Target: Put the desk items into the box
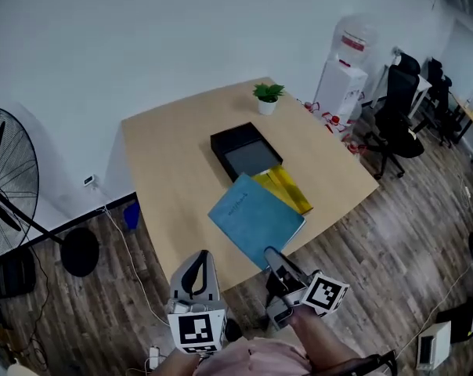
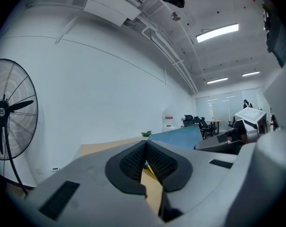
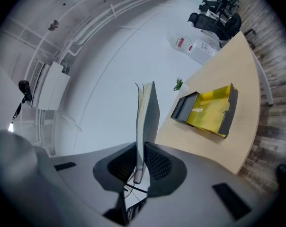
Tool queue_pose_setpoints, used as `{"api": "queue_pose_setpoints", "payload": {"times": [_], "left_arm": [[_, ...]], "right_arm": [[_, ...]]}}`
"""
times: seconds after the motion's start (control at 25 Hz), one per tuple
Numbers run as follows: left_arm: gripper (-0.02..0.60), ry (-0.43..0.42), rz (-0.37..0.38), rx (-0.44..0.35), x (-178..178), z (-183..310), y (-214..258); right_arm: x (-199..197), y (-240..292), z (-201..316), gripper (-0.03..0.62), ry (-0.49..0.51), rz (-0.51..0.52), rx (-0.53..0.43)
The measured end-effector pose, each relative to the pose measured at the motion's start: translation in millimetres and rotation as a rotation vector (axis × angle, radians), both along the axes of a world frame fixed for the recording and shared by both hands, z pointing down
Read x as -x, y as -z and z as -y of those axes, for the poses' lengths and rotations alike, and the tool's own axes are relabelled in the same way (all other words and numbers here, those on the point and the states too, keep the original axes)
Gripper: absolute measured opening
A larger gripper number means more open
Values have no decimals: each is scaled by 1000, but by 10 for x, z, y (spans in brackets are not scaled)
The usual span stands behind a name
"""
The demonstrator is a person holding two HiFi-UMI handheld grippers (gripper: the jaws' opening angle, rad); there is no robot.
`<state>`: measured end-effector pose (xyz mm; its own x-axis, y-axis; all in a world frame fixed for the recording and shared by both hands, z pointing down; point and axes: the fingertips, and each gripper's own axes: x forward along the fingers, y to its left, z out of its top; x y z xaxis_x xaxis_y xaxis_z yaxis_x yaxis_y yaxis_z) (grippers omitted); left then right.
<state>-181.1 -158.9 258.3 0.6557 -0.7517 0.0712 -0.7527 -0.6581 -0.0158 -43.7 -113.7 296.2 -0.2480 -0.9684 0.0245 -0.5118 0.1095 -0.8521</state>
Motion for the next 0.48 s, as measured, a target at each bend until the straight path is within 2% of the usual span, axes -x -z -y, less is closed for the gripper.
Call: {"api": "queue_pose_setpoints", "payload": {"times": [0.32,0.48], "left_arm": [[11,-57,31,-21,-586,53,22],[11,-63,17,-4,-909,88,74]], "right_arm": [[-659,-19,19,49,-83,8,-16],[-983,-36,49,51,-109,19,-10]]}}
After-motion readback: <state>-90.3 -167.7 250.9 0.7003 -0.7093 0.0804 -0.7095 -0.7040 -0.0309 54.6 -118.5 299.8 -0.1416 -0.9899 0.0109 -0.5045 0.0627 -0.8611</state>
